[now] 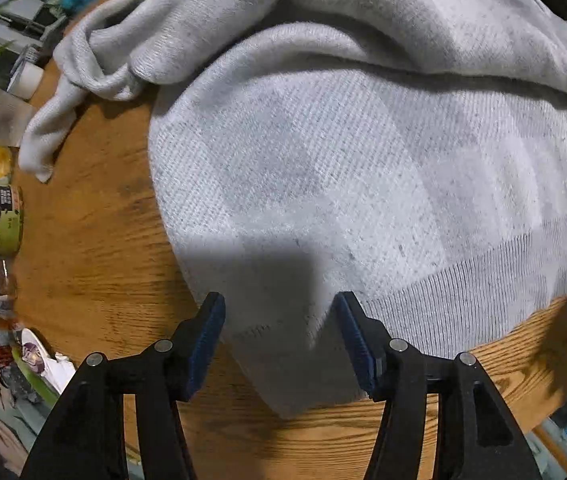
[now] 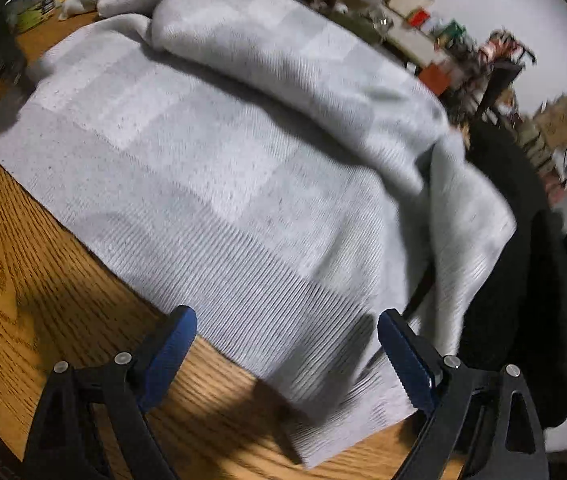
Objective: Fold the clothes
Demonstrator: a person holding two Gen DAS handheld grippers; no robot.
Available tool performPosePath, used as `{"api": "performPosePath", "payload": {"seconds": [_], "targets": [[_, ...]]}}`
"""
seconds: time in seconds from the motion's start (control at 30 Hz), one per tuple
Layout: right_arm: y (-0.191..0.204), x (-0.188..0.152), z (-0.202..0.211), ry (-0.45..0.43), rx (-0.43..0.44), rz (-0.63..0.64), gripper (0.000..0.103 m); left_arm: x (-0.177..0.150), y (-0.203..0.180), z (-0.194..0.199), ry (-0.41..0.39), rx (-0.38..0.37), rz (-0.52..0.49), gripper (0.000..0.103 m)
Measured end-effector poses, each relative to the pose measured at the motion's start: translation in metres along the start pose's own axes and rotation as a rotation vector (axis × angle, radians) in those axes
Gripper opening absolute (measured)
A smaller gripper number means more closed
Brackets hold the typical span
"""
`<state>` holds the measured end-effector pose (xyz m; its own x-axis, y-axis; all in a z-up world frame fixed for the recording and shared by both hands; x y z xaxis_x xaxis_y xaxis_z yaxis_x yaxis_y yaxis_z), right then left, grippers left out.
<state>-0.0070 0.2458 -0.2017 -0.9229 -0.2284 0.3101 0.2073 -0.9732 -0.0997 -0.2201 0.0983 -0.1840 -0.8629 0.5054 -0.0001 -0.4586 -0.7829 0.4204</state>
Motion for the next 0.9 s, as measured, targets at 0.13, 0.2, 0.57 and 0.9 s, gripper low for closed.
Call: {"api": "performPosePath", "payload": {"seconds": [0.13, 0.2, 0.57, 0.9], "targets": [[-0.004, -0.002, -0.002, -0.015, 0.048, -0.051, 0.092, -0.002, -0.004, -0.003, 0.007, -0.016, -0.01, 0.06], [-0.006, -0.002, -0.002, -0.04, 0.077, -0.09, 0.086, -0.002, -0.005, -0.004, 0.006, -0.024, -0.02, 0.06], [0.0, 0.005, 0.046, -0.192, 0.21, -0.232, 0.018, -0.044, -0.006, 0.019, -0.065, -0.105, -0.133, 0.003], [0.083, -0.13, 0.079, -0.008, 0.401, -0.131, 0.019, -0.194, 0.022, 0.007, 0.055, -0.18, -0.169, 0.003]]}}
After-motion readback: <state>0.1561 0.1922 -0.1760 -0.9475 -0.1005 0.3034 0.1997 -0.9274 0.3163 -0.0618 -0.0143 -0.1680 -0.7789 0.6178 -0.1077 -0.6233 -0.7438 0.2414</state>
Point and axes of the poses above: each gripper's, at about its wrist camera, not at the fingertips, and z roughly against the way its jaws point, y to its left, x to its top, the point moved 2 cm from there along -z, roughly the way its jaws point, and after that the axes turned 14 degrees about x, right-handed, at the moved point
